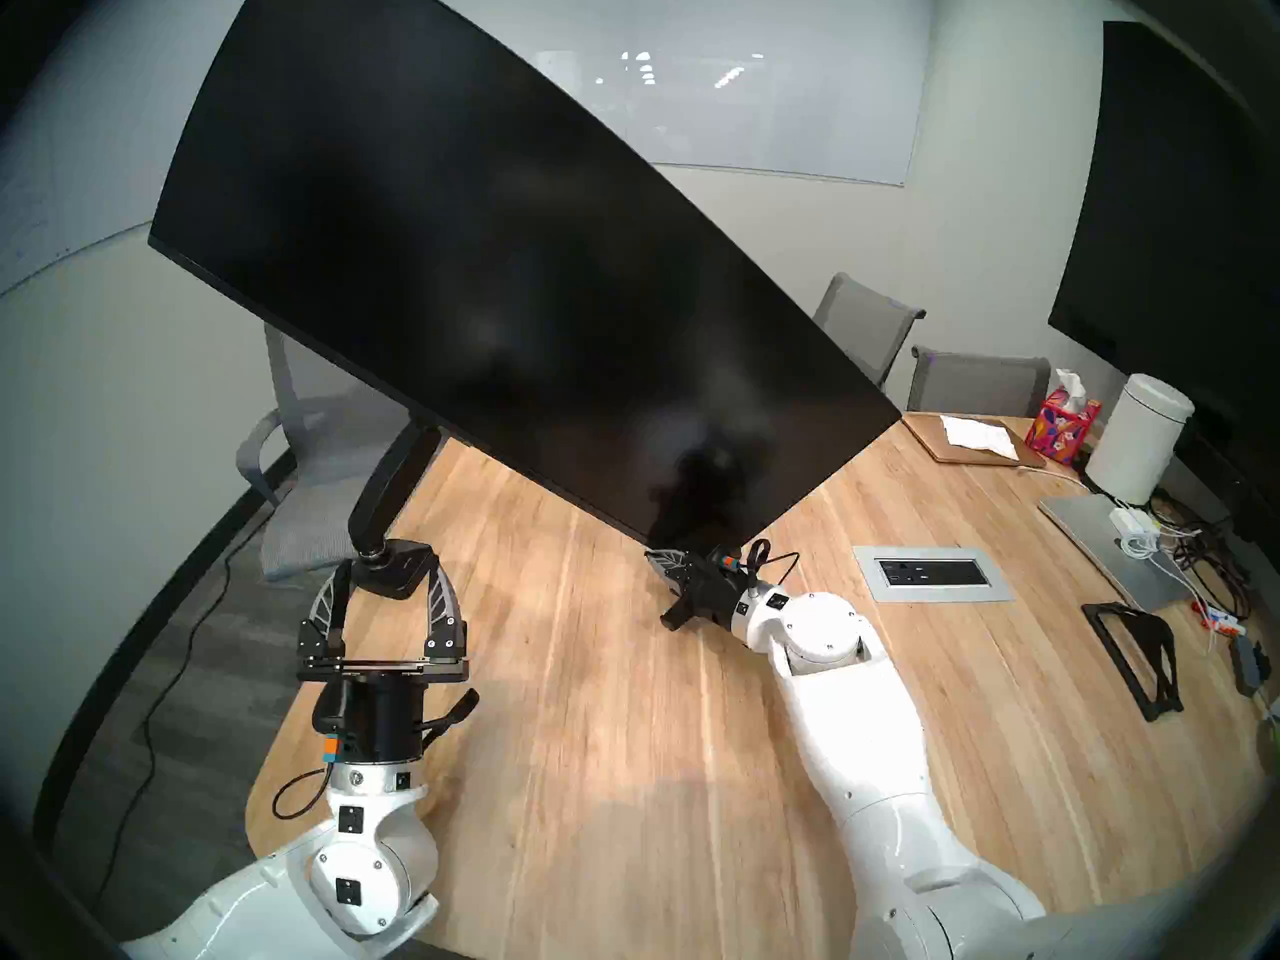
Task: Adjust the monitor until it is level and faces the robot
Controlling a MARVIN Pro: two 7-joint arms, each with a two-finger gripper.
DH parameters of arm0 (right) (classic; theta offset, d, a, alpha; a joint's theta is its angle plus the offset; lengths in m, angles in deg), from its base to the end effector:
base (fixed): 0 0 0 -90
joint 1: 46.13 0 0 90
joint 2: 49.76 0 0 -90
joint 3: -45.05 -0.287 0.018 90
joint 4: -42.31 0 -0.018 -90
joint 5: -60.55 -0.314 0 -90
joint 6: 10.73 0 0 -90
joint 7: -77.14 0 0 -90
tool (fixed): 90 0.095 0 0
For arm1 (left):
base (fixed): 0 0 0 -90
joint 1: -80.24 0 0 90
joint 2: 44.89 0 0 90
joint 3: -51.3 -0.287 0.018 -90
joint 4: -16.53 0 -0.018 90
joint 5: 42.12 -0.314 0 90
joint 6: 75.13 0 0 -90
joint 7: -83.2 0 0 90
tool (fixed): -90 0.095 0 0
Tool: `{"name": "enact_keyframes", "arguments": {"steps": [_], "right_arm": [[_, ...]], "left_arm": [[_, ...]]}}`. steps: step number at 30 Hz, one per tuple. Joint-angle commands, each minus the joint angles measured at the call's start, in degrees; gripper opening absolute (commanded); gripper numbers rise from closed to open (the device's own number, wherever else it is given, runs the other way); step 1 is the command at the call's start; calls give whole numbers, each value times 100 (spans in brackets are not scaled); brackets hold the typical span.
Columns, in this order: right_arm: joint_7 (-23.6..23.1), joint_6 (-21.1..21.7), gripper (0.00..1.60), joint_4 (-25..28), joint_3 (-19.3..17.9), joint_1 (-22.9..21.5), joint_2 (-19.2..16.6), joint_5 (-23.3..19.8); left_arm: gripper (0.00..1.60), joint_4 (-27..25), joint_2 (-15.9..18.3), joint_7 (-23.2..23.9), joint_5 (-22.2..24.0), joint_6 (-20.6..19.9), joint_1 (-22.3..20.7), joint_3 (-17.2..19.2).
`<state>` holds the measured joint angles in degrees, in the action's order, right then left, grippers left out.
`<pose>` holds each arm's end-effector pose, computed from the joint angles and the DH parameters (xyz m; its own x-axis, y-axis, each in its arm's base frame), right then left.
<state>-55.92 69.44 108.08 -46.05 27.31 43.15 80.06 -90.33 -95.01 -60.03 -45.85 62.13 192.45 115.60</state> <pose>0.4743 0.0820 -0.3455 -0.0436 0.2777 0.9597 0.7115 -0.6657 0.2250 0.2529 0.0360 -0.2922 -0.5568 -0.0102 0.8306 0.0673 -0.9972 0.0328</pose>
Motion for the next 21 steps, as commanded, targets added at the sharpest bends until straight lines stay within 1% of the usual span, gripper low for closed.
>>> {"name": "enact_keyframes", "arguments": {"steps": [1, 6, 16, 21], "right_arm": [[14, -33, 0, -102, -106, -405, -51, -77], [1, -64, 0, -333, -190, -555, -96, -86], [-29, -40, 0, -396, -265, -607, -96, -93], [-62, -25, 0, -482, -206, -647, -57, -39]], "left_arm": [[160, -72, -10, -10, -8, 18, -13, 12], [160, -72, -10, -10, -8, 18, -13, 12], [160, -73, -10, -10, -8, 18, -12, 12], [160, -74, -10, -11, -9, 17, -11, 13]]}}
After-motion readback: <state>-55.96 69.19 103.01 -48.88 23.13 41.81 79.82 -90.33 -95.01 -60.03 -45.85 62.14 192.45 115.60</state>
